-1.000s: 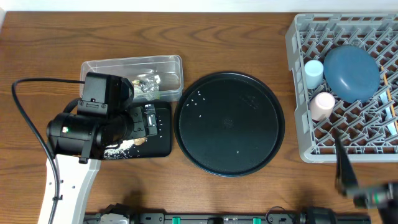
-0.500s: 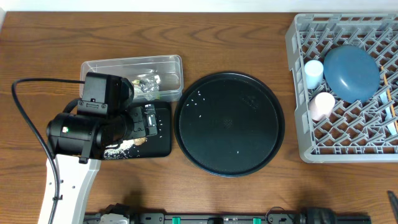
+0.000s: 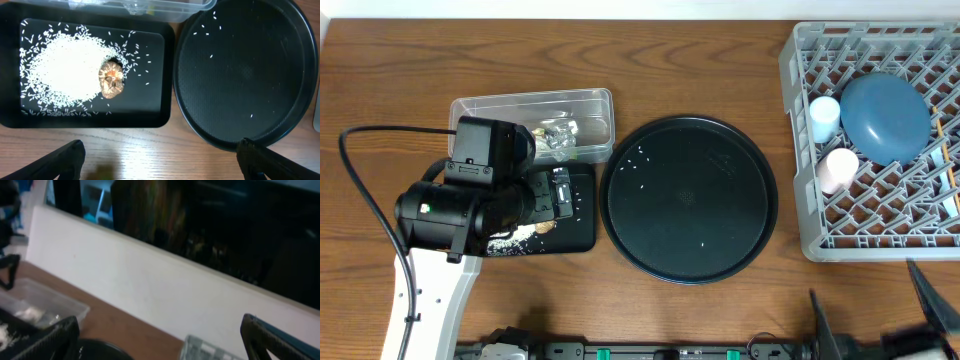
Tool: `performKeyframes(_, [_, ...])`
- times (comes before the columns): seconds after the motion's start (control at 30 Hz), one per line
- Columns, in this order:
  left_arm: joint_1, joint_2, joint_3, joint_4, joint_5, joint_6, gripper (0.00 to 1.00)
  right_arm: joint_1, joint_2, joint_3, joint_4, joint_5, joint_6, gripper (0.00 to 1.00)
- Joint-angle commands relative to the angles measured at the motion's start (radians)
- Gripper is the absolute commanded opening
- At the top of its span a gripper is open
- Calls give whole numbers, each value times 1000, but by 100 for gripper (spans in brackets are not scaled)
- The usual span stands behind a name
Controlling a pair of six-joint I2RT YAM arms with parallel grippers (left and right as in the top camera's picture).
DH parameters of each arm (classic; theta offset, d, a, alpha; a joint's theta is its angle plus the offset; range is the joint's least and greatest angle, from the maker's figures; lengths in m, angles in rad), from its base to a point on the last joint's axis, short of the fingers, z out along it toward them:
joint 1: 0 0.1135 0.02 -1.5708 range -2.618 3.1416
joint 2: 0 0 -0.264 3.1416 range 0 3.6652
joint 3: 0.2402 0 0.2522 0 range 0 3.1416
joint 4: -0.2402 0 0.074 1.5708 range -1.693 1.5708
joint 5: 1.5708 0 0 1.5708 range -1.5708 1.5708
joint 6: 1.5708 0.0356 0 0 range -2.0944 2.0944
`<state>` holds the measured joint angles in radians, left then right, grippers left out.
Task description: Sort waste into correct bins and load items into the dishwasher rack
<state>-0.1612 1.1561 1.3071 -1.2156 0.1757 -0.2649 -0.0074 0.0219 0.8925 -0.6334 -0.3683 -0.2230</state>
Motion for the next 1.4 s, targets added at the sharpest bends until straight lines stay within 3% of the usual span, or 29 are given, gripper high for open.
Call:
performKeyframes(0.0, [-2, 0, 5, -3, -12, 2, 98, 13, -16, -107, 101, -2, 44, 99])
performKeyframes(0.2, [-2, 0, 5, -3, -12, 2, 98, 13, -16, -316, 425, 18, 60, 99])
performKeyframes(0.33, [-2, 0, 5, -3, -12, 2, 98, 20, -16, -452, 611, 112, 151, 99])
performKeyframes(0.77, [-2, 0, 5, -3, -12, 2, 98, 34, -16, -761, 940, 294, 328, 99])
performKeyframes(1.07, [-2, 0, 5, -3, -12, 2, 98, 35, -17, -889, 989, 372, 399, 99])
performKeyframes(1.37, [-2, 0, 5, -3, -12, 2, 98, 45, -17, -888, 824, 442, 402, 99])
